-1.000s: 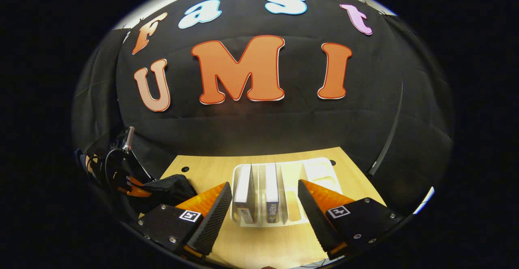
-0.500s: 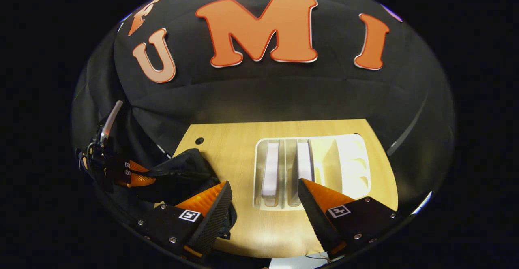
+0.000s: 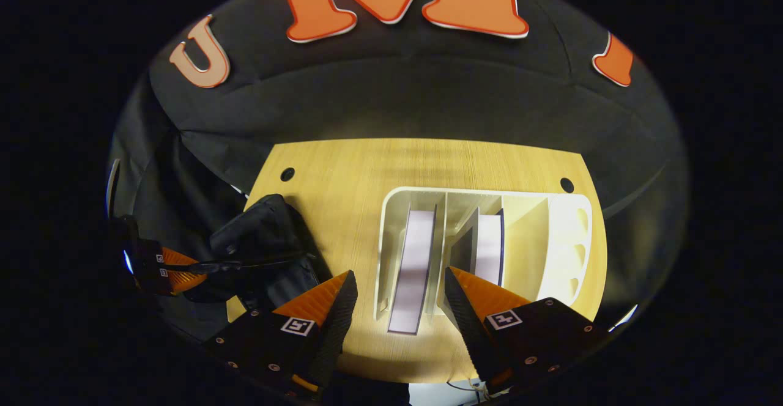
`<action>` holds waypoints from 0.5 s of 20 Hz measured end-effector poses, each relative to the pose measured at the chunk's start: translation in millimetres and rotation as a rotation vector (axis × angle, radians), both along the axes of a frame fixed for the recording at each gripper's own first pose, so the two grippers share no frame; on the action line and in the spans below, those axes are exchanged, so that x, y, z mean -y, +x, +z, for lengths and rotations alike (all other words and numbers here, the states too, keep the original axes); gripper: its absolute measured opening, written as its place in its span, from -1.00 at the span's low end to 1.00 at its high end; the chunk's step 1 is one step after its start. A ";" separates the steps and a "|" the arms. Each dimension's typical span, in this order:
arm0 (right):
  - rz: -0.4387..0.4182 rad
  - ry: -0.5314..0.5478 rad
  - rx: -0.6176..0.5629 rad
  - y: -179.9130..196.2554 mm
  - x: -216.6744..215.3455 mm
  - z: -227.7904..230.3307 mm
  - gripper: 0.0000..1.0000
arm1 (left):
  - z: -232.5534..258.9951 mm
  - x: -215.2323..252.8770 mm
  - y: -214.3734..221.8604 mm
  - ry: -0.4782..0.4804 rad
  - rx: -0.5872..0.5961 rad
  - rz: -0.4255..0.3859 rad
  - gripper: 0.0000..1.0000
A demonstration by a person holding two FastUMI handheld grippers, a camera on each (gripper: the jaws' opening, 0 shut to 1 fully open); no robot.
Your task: Open the schoolbag, grab two books from the bookshelf and put them into the schoolbag.
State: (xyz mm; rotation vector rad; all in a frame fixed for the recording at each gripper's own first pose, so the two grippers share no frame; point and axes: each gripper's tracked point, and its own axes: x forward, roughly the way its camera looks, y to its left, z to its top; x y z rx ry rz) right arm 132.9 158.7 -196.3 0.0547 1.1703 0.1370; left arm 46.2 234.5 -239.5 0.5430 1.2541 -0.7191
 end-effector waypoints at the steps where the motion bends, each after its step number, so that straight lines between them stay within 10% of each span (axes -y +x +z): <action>1: -0.002 -0.012 -0.027 1.9 2.8 -6.2 0.70 | -0.8 2.3 0.4 0.004 -0.004 0.000 -0.92; 10: -0.104 -0.046 -0.205 0.3 8.6 -58.2 -0.23 | -7.4 2.0 2.9 0.029 -0.020 0.040 -0.92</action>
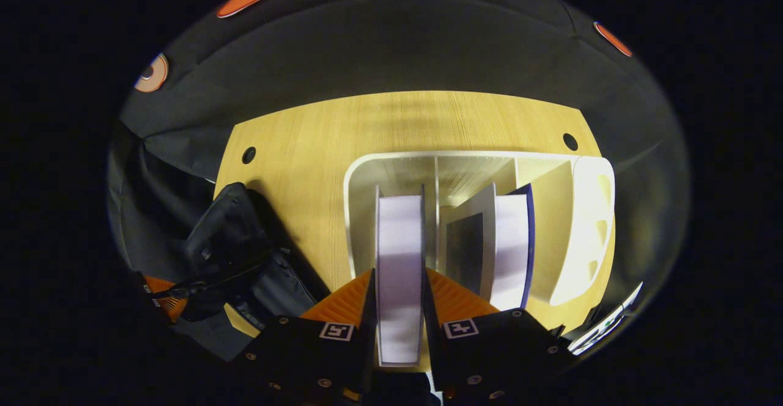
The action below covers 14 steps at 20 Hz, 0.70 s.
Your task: Open the schoolbag, grab two books from the bookshelf and put them into the schoolbag.
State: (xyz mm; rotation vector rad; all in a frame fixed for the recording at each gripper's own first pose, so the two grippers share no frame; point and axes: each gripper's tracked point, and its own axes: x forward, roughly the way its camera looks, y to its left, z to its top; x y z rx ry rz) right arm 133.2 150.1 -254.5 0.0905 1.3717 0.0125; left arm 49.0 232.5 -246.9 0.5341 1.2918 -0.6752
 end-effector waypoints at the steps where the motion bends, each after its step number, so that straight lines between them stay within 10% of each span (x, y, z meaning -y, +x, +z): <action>1: -0.001 -0.003 -0.008 -0.8 0.9 0.1 -0.28 | 0.6 1.1 -0.1 -0.001 0.000 0.001 -0.93; 5: -0.019 -0.001 -0.015 -1.5 2.6 6.7 -0.57 | 0.1 3.0 -0.4 -0.008 -0.004 0.003 -0.92; 14: -0.061 0.065 0.090 -26.1 28.4 79.0 -0.46 | 0.6 2.2 -6.4 -0.035 -0.001 0.006 -0.93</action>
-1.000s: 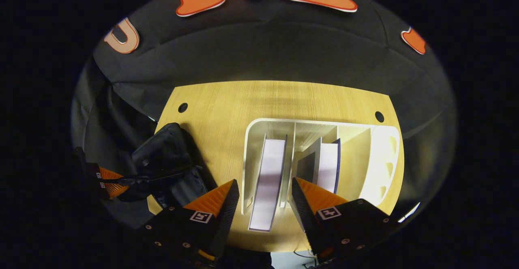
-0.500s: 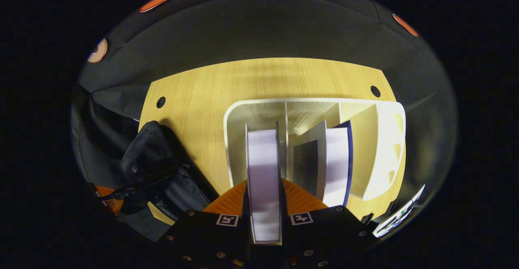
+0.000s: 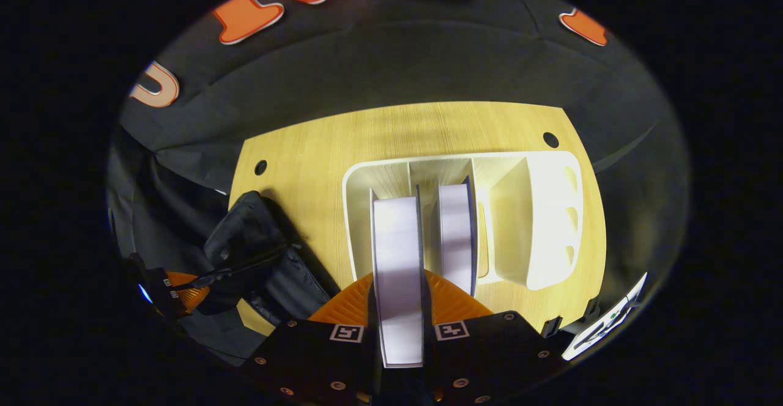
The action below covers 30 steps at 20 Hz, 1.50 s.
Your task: Open the schoolbag, grab two books from the bookshelf and put them into the schoolbag.
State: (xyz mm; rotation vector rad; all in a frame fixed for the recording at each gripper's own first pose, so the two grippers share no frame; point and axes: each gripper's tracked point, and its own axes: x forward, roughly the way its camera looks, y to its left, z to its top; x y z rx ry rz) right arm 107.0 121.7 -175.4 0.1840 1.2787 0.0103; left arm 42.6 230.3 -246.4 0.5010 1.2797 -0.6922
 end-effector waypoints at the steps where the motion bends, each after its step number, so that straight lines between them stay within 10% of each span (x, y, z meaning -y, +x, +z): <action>1: -0.012 0.011 0.014 -3.0 2.0 10.2 -0.46 | 0.9 1.4 -1.6 -0.004 0.000 -0.006 -0.93; 17: -0.116 0.201 0.228 -89.1 -15.2 123.2 -0.46 | 5.6 4.3 -0.8 -0.036 0.010 -0.038 -0.93; 30: -0.233 0.540 0.152 -145.4 -119.0 36.8 -0.46 | 9.6 9.7 1.0 -0.058 0.018 -0.086 -0.96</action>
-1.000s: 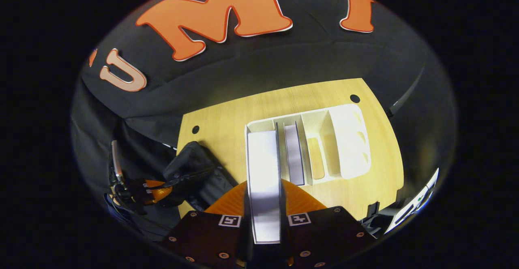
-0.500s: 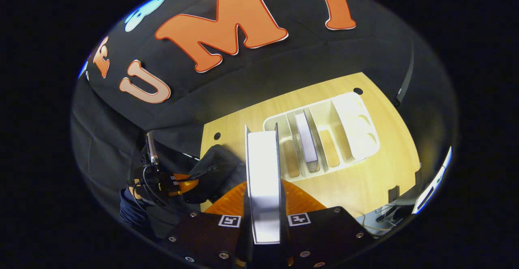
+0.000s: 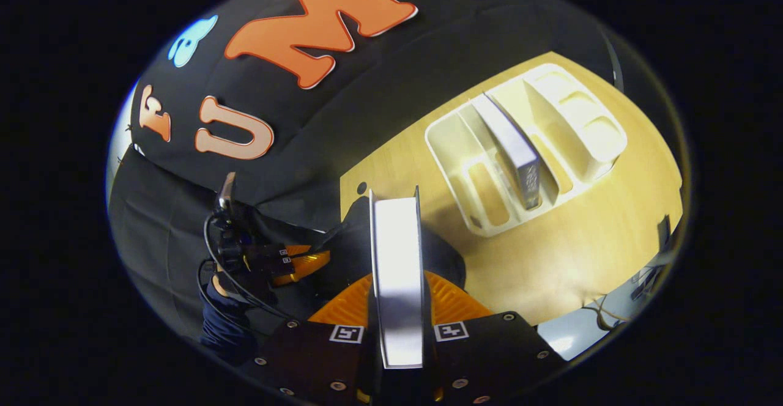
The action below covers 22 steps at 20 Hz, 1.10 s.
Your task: Open the schoolbag, grab two books from the bookshelf and put them into the schoolbag.
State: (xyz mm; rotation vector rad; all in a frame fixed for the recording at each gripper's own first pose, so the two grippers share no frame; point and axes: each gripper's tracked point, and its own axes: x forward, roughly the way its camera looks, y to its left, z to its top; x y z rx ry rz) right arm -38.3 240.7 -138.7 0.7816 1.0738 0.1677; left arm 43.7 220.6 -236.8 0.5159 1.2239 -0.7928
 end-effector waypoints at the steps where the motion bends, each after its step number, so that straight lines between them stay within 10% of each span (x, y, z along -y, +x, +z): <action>1: -0.010 0.015 -0.012 0.9 -7.4 -11.7 -0.46 | 0.0 0.9 0.3 -0.004 0.000 0.004 -0.96; 22: -0.141 0.327 0.078 66.1 -119.0 -140.8 -0.47 | -0.7 41.1 -29.0 -0.171 -0.040 0.049 -0.95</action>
